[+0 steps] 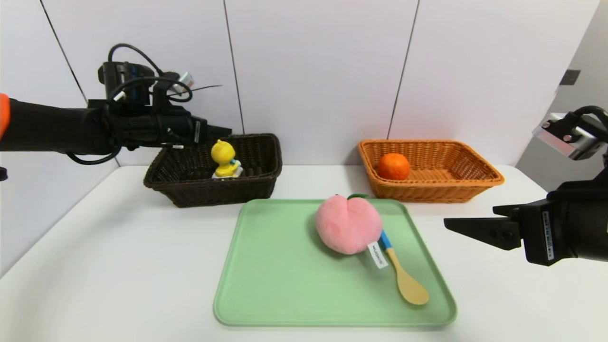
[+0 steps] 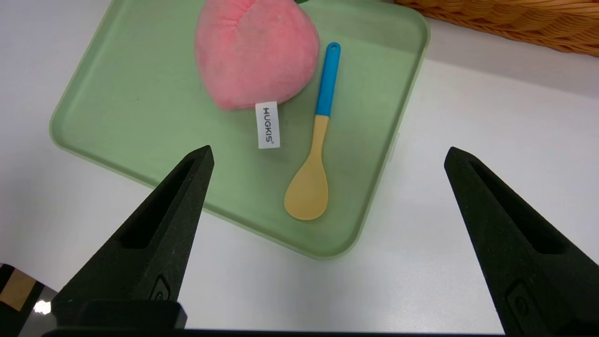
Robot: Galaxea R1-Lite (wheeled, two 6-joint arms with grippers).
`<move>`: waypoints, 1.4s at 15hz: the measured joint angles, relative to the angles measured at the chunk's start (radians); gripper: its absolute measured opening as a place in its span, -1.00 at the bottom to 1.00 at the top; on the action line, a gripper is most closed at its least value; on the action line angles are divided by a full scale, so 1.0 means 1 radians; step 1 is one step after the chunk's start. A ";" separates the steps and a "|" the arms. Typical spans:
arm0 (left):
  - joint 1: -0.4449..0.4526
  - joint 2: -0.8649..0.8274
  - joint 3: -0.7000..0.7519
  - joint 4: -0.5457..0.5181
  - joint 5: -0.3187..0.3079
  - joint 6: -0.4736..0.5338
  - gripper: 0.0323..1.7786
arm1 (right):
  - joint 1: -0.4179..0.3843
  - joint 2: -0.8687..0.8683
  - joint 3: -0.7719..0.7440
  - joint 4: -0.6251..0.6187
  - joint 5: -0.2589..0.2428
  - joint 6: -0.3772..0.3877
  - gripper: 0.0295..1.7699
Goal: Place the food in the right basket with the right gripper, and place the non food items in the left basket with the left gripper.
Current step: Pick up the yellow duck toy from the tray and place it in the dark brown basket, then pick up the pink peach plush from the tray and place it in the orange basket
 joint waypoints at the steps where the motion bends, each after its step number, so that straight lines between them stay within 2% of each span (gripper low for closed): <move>1: 0.000 -0.033 -0.003 0.029 0.000 -0.005 0.78 | -0.001 -0.002 0.001 0.000 0.000 0.000 0.92; 4: -0.016 -0.155 0.023 0.131 0.002 -0.063 0.82 | -0.002 -0.004 0.003 -0.001 0.000 0.000 0.92; 8: -0.074 -0.348 0.182 0.170 0.023 -0.163 0.86 | 0.001 0.005 -0.001 -0.009 0.007 0.002 0.92; 11: -0.140 -0.489 0.341 0.188 0.125 -0.173 0.88 | 0.013 0.027 -0.005 -0.068 0.008 -0.001 0.92; 13: -0.179 -0.576 0.446 0.204 0.168 -0.174 0.88 | 0.023 0.050 -0.017 -0.073 0.008 0.000 0.92; 17: -0.244 -0.711 0.612 0.213 0.176 -0.176 0.89 | 0.041 0.095 -0.031 -0.071 0.006 0.000 0.92; 21: -0.295 -0.799 0.703 0.214 0.175 -0.176 0.90 | 0.052 0.190 -0.095 -0.063 0.006 0.013 0.92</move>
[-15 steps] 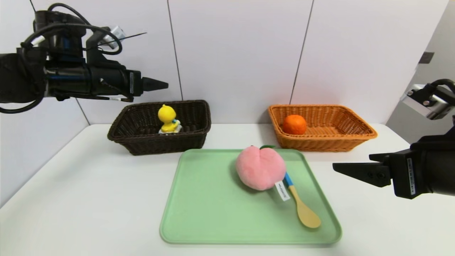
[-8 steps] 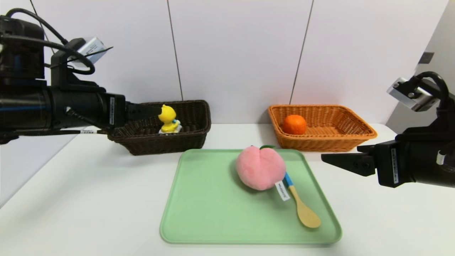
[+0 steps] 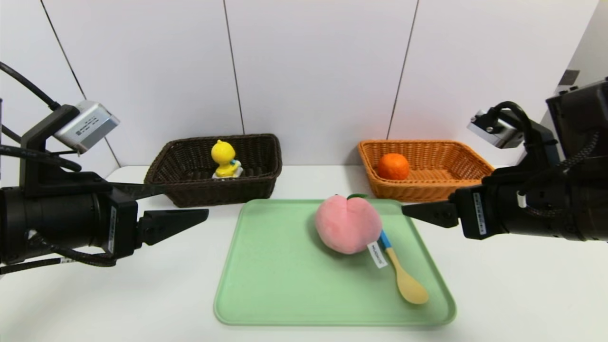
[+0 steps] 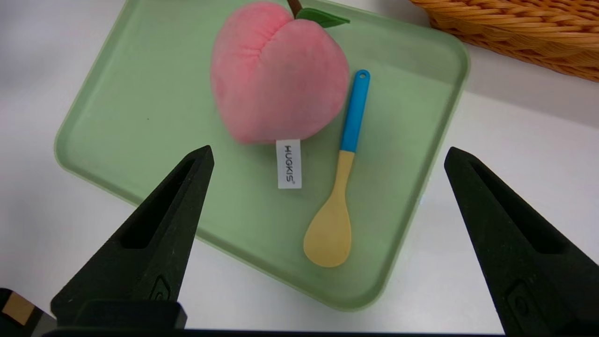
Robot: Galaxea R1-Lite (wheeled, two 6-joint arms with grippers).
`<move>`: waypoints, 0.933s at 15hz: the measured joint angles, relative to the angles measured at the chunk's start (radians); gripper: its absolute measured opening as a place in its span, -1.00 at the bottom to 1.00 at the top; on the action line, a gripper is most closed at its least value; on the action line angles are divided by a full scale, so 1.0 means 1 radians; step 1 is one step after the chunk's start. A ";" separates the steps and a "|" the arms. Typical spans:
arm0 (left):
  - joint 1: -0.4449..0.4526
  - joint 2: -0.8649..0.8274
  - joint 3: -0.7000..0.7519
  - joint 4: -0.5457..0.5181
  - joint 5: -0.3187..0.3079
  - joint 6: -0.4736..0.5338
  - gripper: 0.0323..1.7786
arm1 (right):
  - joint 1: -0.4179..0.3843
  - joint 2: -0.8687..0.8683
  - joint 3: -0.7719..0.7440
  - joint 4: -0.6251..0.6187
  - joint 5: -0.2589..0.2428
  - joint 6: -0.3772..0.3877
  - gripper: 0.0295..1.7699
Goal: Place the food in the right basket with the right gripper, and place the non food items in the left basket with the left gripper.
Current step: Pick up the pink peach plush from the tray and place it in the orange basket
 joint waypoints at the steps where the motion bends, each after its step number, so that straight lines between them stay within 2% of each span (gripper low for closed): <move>1: -0.008 -0.011 0.012 0.000 0.000 0.001 0.90 | 0.007 0.036 -0.029 0.003 -0.001 0.020 0.92; 7: -0.017 -0.047 0.035 0.000 0.000 0.002 0.90 | 0.036 0.278 -0.218 0.003 -0.044 0.126 0.92; 14: -0.017 -0.057 0.036 -0.001 0.001 0.002 0.90 | 0.059 0.470 -0.307 -0.004 -0.050 0.144 0.92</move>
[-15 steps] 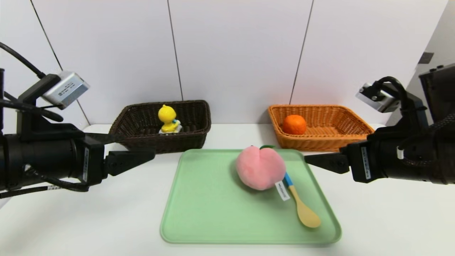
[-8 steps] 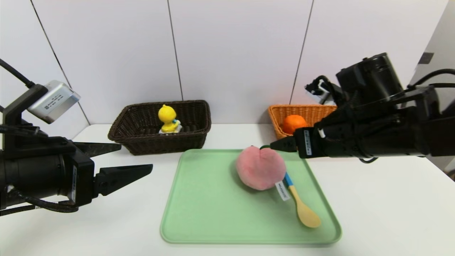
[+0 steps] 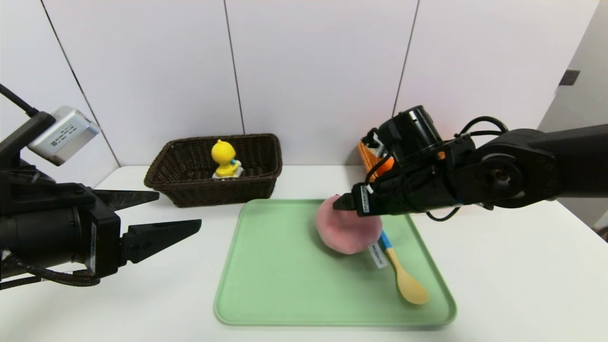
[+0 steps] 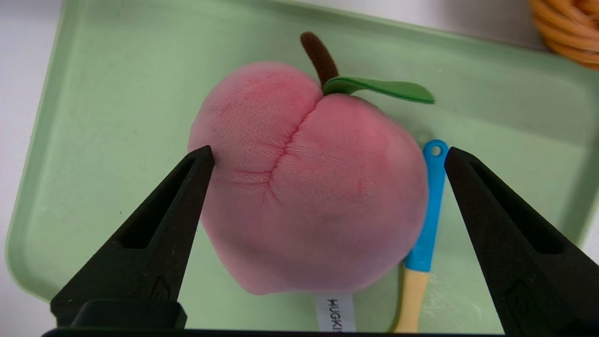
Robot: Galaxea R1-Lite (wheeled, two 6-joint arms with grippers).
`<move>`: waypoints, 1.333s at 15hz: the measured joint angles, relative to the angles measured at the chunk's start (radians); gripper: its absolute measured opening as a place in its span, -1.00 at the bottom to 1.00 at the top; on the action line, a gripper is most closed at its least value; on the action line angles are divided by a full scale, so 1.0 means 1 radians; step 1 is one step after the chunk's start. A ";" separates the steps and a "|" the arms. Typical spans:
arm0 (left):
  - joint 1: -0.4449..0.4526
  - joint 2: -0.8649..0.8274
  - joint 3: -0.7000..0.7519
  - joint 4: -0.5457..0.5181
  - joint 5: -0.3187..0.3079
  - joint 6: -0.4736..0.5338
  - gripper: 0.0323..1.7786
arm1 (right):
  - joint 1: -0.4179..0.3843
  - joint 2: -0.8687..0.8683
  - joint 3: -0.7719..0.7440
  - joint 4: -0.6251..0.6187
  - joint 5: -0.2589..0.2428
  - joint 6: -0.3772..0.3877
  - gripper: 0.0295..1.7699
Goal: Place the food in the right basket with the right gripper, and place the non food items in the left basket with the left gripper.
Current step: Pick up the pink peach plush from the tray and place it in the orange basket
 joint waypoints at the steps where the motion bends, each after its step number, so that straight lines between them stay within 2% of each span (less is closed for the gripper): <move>1: 0.000 0.000 0.000 0.000 0.000 0.000 0.90 | 0.001 0.014 -0.003 -0.002 0.001 0.010 0.92; 5: 0.000 0.000 -0.001 0.000 0.000 0.002 0.90 | 0.003 0.055 -0.008 -0.005 0.009 0.044 0.92; 9: 0.000 0.000 -0.003 -0.001 0.001 0.003 0.90 | 0.003 0.067 -0.008 -0.004 0.011 0.044 0.23; 13: 0.000 0.000 -0.005 -0.004 0.000 0.003 0.90 | 0.001 0.051 -0.004 -0.003 0.013 0.044 -0.16; 15: 0.000 0.000 -0.005 -0.004 0.000 0.003 0.90 | -0.001 0.025 -0.004 -0.004 0.021 0.044 -0.50; 20: 0.000 -0.003 -0.003 -0.003 0.001 0.003 0.90 | -0.009 -0.087 -0.012 -0.005 0.080 0.044 -0.51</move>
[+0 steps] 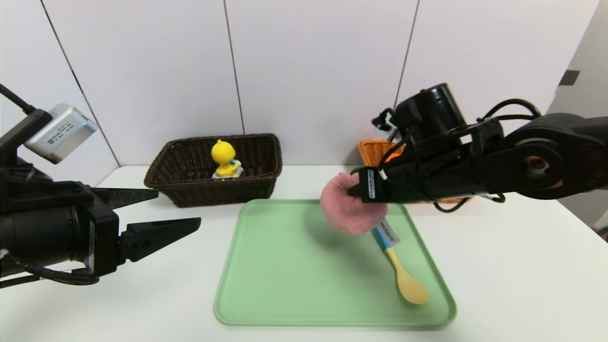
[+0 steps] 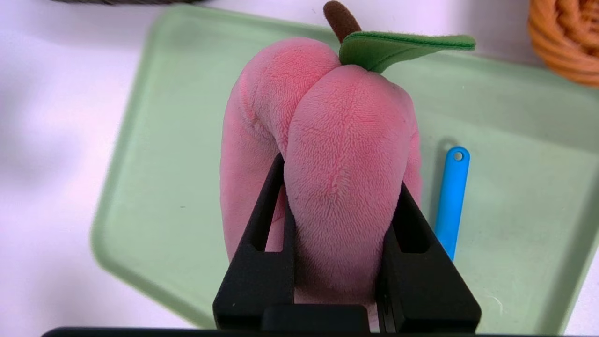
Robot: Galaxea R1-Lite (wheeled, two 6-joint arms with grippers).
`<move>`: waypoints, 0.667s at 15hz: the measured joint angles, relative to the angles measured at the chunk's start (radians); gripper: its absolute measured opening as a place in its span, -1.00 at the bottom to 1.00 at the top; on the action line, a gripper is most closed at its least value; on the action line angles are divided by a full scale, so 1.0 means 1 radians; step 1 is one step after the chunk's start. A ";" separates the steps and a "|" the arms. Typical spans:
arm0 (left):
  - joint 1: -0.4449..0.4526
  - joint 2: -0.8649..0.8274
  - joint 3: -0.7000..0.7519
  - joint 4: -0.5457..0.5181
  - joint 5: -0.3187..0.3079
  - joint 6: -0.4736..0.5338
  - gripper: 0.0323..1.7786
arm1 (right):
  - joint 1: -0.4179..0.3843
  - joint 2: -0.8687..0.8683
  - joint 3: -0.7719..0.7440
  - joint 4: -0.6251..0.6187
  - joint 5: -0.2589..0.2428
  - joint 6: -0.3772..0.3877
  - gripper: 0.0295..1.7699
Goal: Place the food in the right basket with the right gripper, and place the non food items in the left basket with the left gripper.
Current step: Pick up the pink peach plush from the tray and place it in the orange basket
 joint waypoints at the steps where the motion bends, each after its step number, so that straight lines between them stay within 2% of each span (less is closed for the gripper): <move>1: 0.000 0.000 0.000 0.001 0.001 0.000 0.90 | -0.003 -0.028 -0.008 0.000 0.014 0.000 -0.51; 4: 0.000 -0.002 -0.002 0.001 0.001 -0.001 0.90 | -0.051 -0.107 -0.068 0.010 0.058 0.002 -0.51; 10: 0.000 0.001 -0.011 -0.004 0.001 0.000 0.90 | -0.238 -0.126 -0.140 -0.001 0.048 -0.003 -0.51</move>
